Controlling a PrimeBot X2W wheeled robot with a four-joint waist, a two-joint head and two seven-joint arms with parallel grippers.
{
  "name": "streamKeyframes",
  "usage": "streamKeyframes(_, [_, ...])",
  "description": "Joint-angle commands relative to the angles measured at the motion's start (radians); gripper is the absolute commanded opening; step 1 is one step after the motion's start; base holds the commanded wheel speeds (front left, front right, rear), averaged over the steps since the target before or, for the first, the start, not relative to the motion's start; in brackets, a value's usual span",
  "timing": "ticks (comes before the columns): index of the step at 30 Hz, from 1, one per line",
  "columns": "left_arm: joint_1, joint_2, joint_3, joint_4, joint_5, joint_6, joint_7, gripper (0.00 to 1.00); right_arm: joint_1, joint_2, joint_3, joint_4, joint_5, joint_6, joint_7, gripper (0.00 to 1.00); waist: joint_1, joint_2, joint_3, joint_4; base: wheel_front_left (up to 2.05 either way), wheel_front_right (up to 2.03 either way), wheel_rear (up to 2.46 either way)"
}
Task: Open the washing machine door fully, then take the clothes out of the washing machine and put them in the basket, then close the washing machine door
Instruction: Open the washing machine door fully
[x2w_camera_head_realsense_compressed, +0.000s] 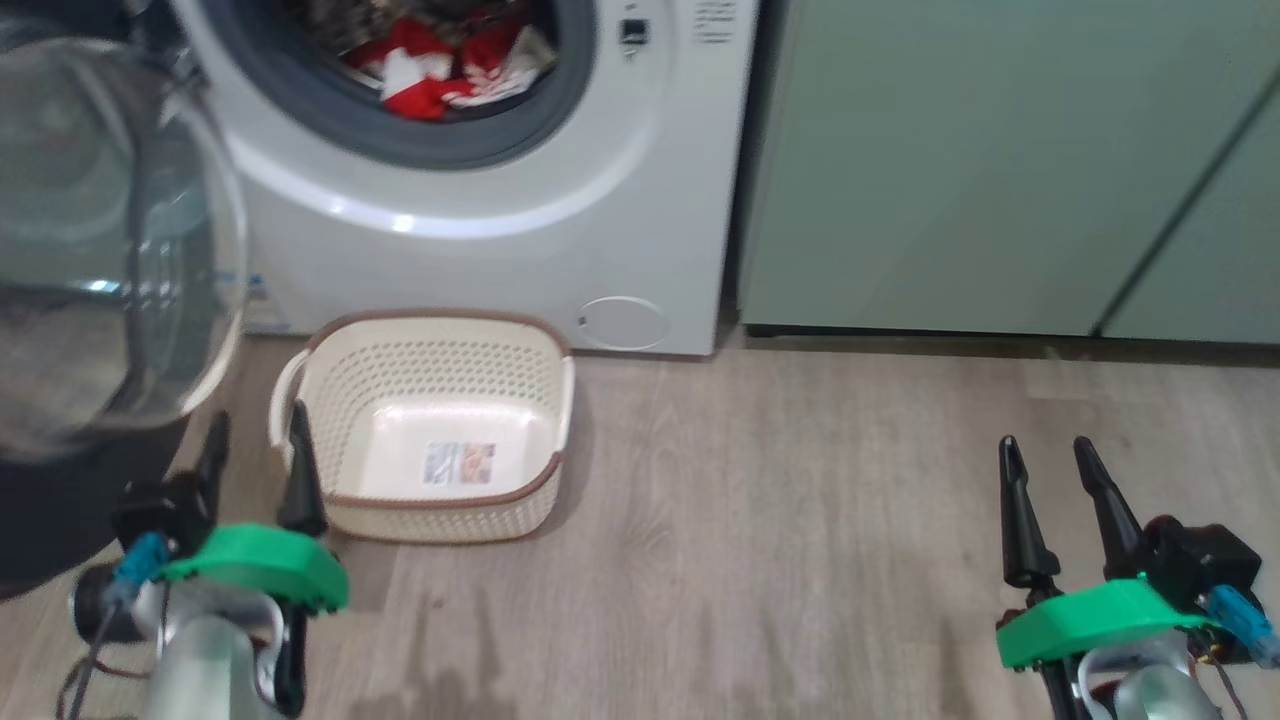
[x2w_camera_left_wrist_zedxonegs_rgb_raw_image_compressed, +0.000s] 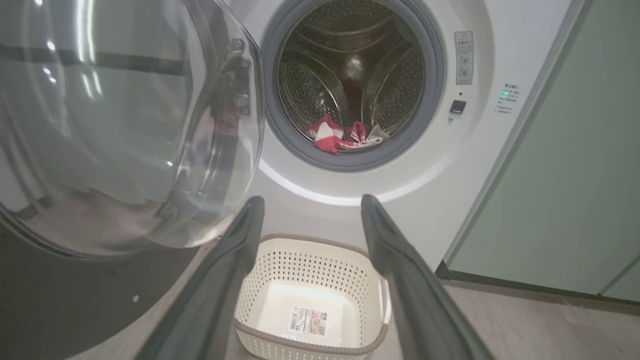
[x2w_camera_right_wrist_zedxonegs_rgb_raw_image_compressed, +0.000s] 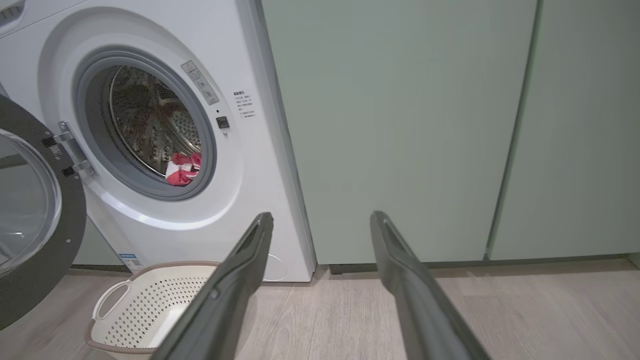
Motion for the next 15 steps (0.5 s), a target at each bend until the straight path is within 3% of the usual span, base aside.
streamKeyframes(1, [-0.006,0.020,0.018,-0.024,-0.005,-0.003,-0.006,1.00,-0.006,0.000,0.017,-0.031,-0.005,-0.001,-0.006,1.00,0.0000,-0.0001,-0.022,-0.048,0.00,0.00,0.00])
streamKeyframes(7, [0.027,0.019,0.005,-0.004,0.003,-0.004,-0.006,1.00,0.011,-0.004,0.018,-0.032,-0.002,-0.001,-0.006,1.00,0.0000,-0.0001,-0.035,-0.098,0.00,0.00,0.00])
streamKeyframes(15, [0.031,0.026,-0.005,0.002,0.005,-0.005,-0.006,1.00,0.016,-0.008,0.014,-0.036,-0.002,-0.001,-0.006,1.00,0.0000,-0.0001,-0.039,-0.104,0.00,0.00,0.00])
